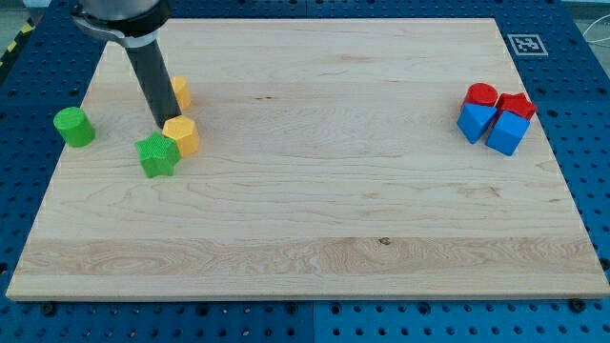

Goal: Slide the yellow hexagon towards bottom center

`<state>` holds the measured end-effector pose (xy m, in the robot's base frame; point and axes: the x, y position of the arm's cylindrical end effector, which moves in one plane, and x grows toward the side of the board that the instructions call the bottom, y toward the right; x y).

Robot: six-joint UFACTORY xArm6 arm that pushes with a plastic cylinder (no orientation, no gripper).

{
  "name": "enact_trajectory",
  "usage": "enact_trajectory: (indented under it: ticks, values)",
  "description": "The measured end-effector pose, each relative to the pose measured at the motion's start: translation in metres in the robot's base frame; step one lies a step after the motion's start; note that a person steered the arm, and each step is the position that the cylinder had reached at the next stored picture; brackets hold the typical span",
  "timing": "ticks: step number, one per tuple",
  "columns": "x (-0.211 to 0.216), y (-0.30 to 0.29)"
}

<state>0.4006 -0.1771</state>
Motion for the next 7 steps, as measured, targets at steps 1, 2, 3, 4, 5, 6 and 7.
enact_trajectory:
  ticks: [1,2,3,4,5,6,7]
  values:
    - [-0.021,-0.007]
    - [-0.022,-0.016]
    - [-0.014,-0.019]
    - [-0.005,-0.026]
    - [-0.002,-0.024]
    - [0.016,-0.002]
    - [0.035,0.027]
